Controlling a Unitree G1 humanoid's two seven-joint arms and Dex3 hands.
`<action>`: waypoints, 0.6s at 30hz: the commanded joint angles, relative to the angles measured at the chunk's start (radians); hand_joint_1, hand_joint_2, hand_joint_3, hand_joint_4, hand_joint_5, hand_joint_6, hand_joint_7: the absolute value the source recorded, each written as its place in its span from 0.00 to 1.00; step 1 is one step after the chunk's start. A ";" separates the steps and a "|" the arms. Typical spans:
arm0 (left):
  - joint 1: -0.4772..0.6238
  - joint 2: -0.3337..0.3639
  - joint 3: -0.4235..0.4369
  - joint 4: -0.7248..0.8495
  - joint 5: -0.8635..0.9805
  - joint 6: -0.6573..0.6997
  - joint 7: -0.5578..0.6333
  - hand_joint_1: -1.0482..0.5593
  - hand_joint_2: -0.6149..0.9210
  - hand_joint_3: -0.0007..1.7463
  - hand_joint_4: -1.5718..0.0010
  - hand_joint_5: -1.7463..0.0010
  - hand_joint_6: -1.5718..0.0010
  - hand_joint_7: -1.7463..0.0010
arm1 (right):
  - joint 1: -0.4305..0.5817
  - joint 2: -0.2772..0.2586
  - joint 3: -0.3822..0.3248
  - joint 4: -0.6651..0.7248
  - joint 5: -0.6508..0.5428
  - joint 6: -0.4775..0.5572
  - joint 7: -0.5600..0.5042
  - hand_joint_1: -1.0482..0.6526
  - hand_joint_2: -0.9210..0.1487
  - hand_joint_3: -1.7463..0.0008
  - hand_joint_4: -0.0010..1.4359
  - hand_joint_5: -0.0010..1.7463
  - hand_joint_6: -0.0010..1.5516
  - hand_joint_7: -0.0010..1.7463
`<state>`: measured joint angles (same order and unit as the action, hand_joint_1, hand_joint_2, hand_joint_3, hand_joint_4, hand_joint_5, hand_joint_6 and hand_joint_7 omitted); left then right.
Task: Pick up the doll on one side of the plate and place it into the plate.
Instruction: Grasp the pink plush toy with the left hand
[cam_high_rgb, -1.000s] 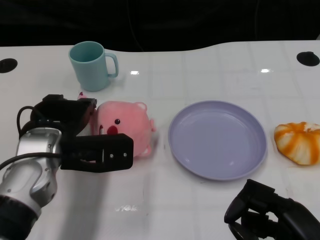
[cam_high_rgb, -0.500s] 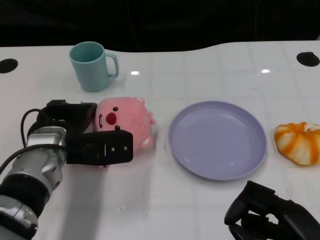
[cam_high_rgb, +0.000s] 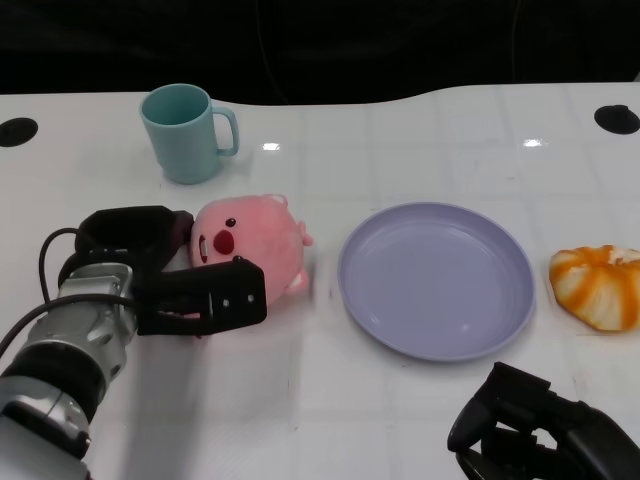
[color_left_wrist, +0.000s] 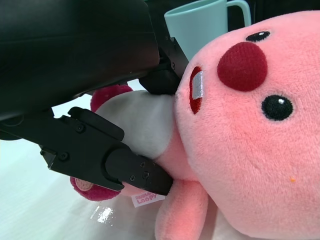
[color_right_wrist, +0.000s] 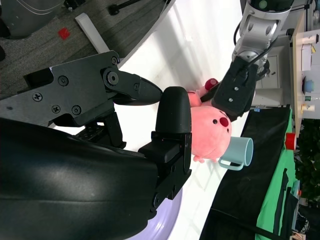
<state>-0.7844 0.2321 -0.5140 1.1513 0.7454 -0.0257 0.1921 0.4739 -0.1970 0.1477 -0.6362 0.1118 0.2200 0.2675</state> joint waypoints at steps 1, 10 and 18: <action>0.064 0.002 -0.021 0.020 -0.001 -0.018 0.004 0.46 1.00 0.17 0.58 0.02 0.45 0.50 | 0.007 -0.006 -0.005 -0.018 0.003 0.017 -0.009 0.47 0.07 0.63 0.45 1.00 0.28 0.95; 0.107 0.029 0.035 -0.031 -0.073 -0.123 0.113 0.51 0.99 0.20 0.47 0.00 0.60 0.00 | 0.001 -0.007 -0.004 -0.017 0.003 0.017 -0.010 0.47 0.07 0.63 0.45 1.00 0.28 0.96; 0.157 0.068 0.108 -0.202 -0.152 -0.128 0.051 0.54 0.87 0.39 0.46 0.00 0.57 0.00 | -0.002 -0.002 0.001 -0.025 0.004 0.026 -0.019 0.48 0.07 0.63 0.46 1.00 0.29 0.96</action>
<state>-0.6471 0.2798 -0.4210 0.9847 0.6125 -0.1608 0.2714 0.4697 -0.1960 0.1520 -0.6464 0.1117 0.2361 0.2524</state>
